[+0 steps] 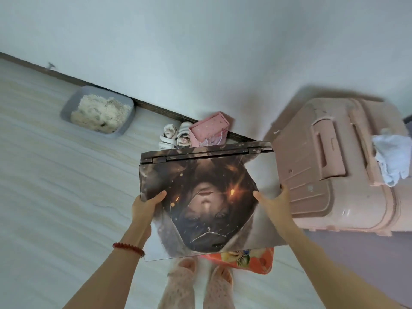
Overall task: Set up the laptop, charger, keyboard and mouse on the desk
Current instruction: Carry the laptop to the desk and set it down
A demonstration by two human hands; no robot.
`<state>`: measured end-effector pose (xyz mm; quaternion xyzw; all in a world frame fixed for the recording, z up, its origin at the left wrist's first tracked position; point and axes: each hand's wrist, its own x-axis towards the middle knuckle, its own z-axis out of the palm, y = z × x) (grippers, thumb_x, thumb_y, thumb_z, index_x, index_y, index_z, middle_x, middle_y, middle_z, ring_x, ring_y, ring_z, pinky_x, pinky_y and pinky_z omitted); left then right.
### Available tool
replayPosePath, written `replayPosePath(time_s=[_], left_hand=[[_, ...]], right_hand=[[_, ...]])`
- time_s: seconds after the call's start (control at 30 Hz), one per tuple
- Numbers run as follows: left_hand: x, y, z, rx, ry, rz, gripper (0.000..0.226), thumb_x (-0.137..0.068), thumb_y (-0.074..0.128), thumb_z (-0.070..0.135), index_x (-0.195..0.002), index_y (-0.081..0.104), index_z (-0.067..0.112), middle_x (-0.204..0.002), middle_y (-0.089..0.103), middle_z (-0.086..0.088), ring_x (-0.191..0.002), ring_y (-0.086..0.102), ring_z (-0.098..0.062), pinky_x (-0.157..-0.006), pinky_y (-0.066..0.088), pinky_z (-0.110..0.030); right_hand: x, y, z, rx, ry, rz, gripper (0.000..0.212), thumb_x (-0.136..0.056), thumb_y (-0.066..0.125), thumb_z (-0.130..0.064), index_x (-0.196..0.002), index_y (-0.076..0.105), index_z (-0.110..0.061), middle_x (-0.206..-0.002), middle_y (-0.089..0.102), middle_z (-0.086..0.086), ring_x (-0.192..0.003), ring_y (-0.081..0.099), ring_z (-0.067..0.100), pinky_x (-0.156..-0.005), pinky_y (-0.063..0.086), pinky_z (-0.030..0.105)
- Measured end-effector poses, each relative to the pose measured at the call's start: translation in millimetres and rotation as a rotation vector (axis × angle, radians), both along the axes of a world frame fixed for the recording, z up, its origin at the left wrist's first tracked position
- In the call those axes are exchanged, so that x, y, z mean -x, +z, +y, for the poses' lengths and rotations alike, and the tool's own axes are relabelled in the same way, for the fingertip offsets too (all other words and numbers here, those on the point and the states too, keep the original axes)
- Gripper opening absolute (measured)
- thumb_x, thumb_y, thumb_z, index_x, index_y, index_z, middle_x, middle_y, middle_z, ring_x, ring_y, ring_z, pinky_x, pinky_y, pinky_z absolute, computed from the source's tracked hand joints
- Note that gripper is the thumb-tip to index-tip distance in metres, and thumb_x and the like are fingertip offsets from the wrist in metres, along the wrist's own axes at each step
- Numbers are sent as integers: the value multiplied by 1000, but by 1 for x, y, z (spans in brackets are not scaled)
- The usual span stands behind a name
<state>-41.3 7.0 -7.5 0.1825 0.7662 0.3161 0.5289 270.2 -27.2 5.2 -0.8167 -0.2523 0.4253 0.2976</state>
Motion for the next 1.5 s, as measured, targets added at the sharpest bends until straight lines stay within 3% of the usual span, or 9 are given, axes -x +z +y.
replayPosePath(time_s=[0.17,0.47,0.63,0.83,1.0,1.1,1.27,1.33,1.5], left_hand=[[76,106,-7,-186,199,3,39,-70,78,20,-100,60,1,-86,66,-9,-75,62,-22,-59,49,-28],[289,264,-114,-460,601,107,48,-68,79,25,-103,57,2,-97,64,-14,-88,62,-30,-81,53,-40],[425,315,-224,-560,784,160,47,-70,78,22,-109,57,5,-103,65,-13,-92,63,-29,-82,53,-40],[573,351,-358,-553,1006,252,48,-73,76,24,-110,54,3,-104,65,-14,-93,63,-29,-87,52,-43],[670,370,-434,-563,1164,342,24,-73,76,17,-90,60,8,-98,67,-14,-82,64,-24,-79,52,-33],[730,374,-470,-534,1255,410,25,-72,77,20,-87,61,9,-98,67,-14,-86,65,-26,-82,52,-35],[851,377,-513,-517,1422,553,42,-72,77,27,-103,55,7,-102,65,-10,-86,62,-24,-79,50,-34],[896,383,-524,-427,1485,664,46,-74,73,35,-105,49,12,-106,61,-8,-89,58,-24,-86,48,-39],[996,403,-559,-131,1528,1049,73,-81,63,43,-133,31,4,-132,46,-18,-121,45,-34,-101,38,-53]], right_hand=[[76,100,50,-177,207,38,80,-71,77,-26,-135,31,-15,-124,51,8,-109,53,26,-93,47,44],[323,252,54,-463,590,169,73,-72,76,-24,-130,33,-13,-123,50,10,-108,53,26,-93,48,43],[493,296,2,-557,781,271,70,-71,76,-25,-126,33,-16,-115,53,7,-95,55,21,-65,45,25],[697,317,-79,-538,1016,388,77,-73,76,-23,-133,29,-13,-124,51,10,-102,53,24,-79,43,33],[843,327,-129,-503,1189,419,76,-74,76,-26,-133,30,-12,-128,49,13,-109,53,29,-88,46,37],[929,331,-151,-488,1285,445,77,-74,76,-25,-133,30,-11,-130,47,14,-112,52,31,-93,46,40],[1100,339,-179,-535,1447,531,80,-74,76,-25,-137,27,-12,-139,42,9,-118,46,23,-98,37,35],[1171,348,-189,-563,1510,540,83,-74,76,-27,-138,26,-12,-142,39,10,-126,42,27,-106,35,41],[1323,375,-235,-654,1639,471,87,-74,75,-32,-140,25,-5,-143,35,18,-131,36,34,-109,33,51]])
